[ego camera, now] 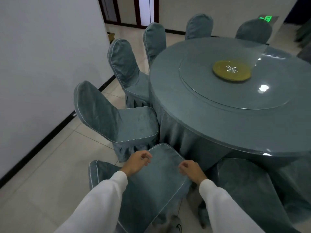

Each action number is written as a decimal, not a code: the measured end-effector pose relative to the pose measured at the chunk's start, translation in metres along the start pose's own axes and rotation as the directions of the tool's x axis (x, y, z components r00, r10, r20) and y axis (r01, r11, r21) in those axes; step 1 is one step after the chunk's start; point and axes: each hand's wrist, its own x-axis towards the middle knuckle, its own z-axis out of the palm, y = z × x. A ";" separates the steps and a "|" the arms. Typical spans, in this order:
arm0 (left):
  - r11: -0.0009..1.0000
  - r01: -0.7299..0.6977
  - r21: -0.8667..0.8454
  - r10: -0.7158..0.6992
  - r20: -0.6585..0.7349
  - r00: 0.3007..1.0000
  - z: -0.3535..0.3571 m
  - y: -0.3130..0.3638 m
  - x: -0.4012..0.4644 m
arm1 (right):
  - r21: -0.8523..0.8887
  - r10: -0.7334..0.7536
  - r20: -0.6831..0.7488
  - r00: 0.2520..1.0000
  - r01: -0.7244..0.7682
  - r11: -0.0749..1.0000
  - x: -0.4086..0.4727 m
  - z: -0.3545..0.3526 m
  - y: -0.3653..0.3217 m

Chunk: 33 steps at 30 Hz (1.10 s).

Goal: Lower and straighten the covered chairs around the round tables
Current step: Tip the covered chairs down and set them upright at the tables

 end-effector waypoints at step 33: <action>0.657 -0.648 0.386 0.169 0.762 0.626 -0.176 -0.161 -0.022 | 0.035 0.146 -0.196 0.970 -0.142 0.989 -0.150 0.290 -0.136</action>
